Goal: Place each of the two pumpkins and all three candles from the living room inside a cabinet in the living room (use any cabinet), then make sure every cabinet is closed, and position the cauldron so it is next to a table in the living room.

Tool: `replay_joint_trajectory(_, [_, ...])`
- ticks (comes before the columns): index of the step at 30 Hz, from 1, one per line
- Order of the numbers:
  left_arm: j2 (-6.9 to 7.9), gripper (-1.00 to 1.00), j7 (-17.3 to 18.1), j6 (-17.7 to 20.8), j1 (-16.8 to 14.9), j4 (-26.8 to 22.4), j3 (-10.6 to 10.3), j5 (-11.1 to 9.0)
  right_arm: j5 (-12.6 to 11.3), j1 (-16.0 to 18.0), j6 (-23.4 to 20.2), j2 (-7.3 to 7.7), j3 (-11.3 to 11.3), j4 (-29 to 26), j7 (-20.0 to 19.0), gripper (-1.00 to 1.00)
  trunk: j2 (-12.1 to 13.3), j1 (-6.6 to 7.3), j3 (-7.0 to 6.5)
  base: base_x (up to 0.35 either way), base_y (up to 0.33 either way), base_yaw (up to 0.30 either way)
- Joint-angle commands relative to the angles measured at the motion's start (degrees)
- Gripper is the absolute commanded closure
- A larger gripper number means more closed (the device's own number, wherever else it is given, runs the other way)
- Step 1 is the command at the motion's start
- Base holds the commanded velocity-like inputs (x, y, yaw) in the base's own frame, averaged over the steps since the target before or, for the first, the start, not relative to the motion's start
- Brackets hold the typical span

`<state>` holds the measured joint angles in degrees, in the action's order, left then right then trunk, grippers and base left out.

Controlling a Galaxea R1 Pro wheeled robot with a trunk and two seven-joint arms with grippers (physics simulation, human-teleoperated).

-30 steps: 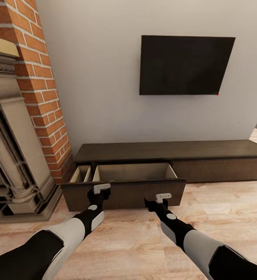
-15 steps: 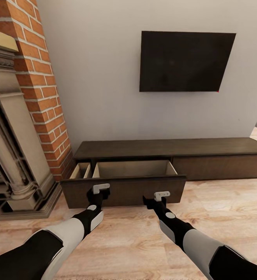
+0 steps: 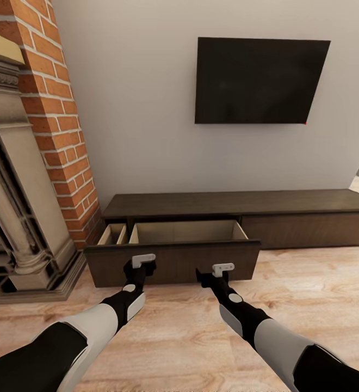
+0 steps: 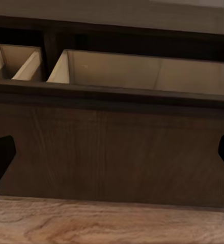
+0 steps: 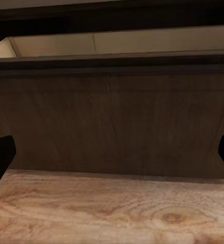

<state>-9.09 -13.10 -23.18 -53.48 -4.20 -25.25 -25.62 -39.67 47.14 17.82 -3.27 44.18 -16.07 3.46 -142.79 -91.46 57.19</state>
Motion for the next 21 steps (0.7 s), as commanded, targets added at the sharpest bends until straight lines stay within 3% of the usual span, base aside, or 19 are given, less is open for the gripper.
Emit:
replay_joint_trajectory(1, [-0.03, -1.00, -0.20, -0.13, -0.04, -0.11, -0.52, -0.31, -0.31, 0.06, 0.20, 0.01, 0.48, 0.00, 0.36, -1.00, -0.44, -0.21, 0.24, 0.000, 0.000, 0.000])
replay_joint_trajectory(21, [1.75, -1.00, -0.07, -0.29, -0.04, -0.37, -0.66, 1.61, -0.23, 0.22, 0.21, 0.15, 0.25, -0.17, 0.32, -1.00, -0.71, -0.73, 4.67, 0.000, 0.000, 0.000])
